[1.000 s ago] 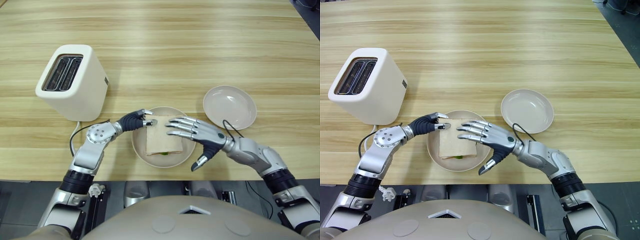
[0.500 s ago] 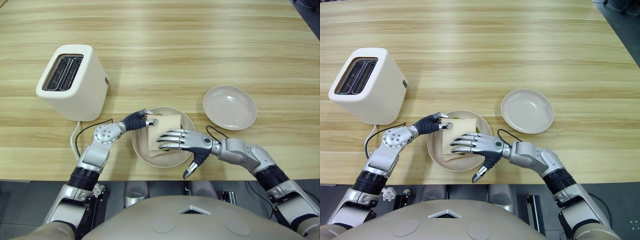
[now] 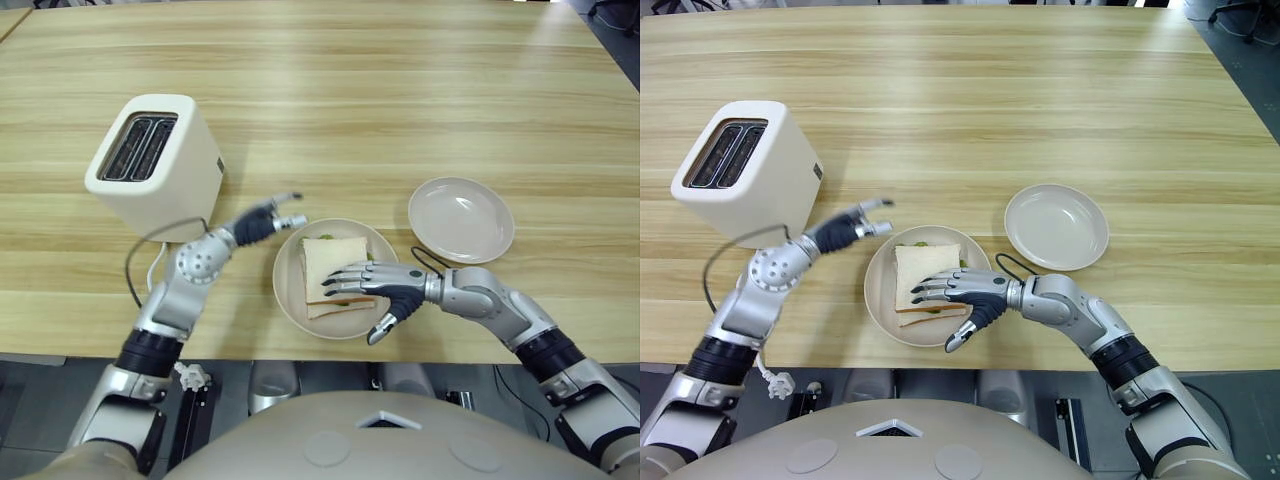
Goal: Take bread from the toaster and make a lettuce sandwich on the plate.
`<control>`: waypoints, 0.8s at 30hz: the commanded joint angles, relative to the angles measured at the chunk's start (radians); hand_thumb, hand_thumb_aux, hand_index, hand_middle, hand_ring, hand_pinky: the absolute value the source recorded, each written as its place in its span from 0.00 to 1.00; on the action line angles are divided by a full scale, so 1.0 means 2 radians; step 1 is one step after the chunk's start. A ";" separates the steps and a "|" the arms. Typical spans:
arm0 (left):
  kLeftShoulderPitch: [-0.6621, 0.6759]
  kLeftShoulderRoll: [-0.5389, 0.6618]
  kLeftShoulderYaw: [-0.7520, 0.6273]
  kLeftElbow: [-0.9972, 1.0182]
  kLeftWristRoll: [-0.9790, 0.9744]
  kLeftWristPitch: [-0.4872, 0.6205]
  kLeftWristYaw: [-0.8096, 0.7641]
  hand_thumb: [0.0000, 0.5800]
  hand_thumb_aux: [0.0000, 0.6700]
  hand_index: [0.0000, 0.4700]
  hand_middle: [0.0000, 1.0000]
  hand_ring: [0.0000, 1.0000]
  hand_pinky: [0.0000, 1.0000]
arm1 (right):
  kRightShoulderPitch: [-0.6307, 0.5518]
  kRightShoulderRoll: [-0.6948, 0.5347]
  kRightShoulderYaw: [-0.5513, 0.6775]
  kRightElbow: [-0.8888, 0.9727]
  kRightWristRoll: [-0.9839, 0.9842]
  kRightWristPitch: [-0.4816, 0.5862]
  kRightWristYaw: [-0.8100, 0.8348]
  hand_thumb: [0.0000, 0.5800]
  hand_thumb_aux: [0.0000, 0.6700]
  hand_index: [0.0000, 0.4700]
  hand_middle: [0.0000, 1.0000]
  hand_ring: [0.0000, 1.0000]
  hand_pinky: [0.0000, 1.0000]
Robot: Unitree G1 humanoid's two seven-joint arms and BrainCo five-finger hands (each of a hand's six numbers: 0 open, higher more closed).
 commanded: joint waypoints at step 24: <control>0.346 0.057 0.073 -0.276 -0.381 -0.091 -0.175 1.00 1.00 0.98 1.00 1.00 1.00 | 0.196 -0.048 -0.104 -0.189 0.490 0.133 0.142 1.00 1.00 0.98 1.00 1.00 1.00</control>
